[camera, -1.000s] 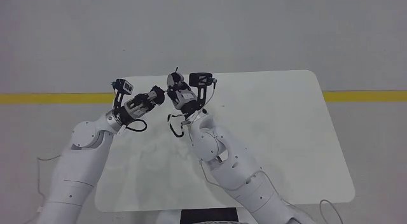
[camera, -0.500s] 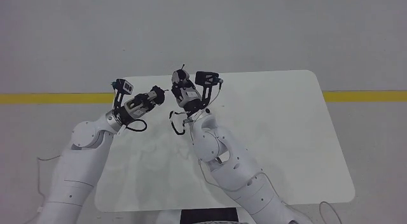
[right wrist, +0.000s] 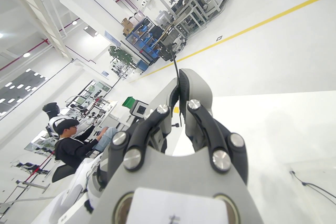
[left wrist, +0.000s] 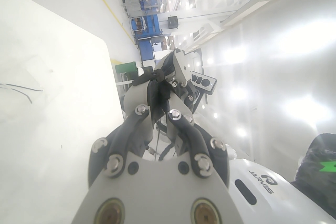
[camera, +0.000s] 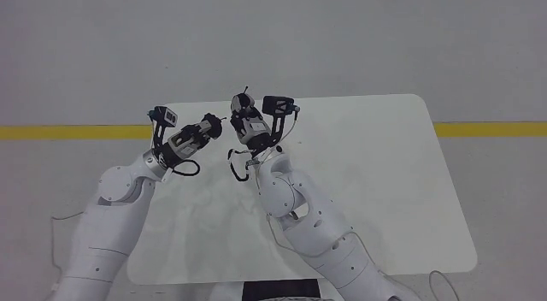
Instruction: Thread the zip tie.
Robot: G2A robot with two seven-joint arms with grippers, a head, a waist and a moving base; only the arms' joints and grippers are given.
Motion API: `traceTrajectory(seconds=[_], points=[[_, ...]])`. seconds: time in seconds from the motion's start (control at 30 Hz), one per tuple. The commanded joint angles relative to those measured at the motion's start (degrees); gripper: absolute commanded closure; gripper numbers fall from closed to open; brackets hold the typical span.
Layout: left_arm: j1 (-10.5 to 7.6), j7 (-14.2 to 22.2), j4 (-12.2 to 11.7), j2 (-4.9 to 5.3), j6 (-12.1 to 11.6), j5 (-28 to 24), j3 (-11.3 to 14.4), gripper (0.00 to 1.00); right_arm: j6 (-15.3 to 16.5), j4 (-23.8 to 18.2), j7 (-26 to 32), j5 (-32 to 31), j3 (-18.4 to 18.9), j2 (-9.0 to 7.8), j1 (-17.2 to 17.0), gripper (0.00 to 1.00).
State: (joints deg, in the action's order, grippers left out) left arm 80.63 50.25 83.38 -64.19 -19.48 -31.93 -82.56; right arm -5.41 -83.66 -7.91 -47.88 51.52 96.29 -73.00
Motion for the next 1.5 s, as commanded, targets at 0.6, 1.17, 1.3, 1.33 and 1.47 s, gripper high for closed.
traceTrajectory(seconds=[0.6,1.17,1.3,1.33,1.47], points=[[1.52,-0.4,1.1,-2.26,0.0,1.7,-1.8,1.00,0.0,0.0,0.0,0.0,0.0,0.00,0.0,1.00],[1.52,-0.4,1.1,-2.26,0.0,1.7,-1.8,1.00,0.0,0.0,0.0,0.0,0.0,0.00,0.0,1.00],[1.52,-0.4,1.1,-2.26,0.0,1.7,-1.8,1.00,0.0,0.0,0.0,0.0,0.0,0.00,0.0,1.00],[1.52,-0.4,1.1,-2.26,0.0,1.7,-1.8,1.00,0.0,0.0,0.0,0.0,0.0,0.00,0.0,1.00],[1.52,-0.4,1.1,-2.26,0.0,1.7,-1.8,1.00,0.0,0.0,0.0,0.0,0.0,0.00,0.0,1.00]])
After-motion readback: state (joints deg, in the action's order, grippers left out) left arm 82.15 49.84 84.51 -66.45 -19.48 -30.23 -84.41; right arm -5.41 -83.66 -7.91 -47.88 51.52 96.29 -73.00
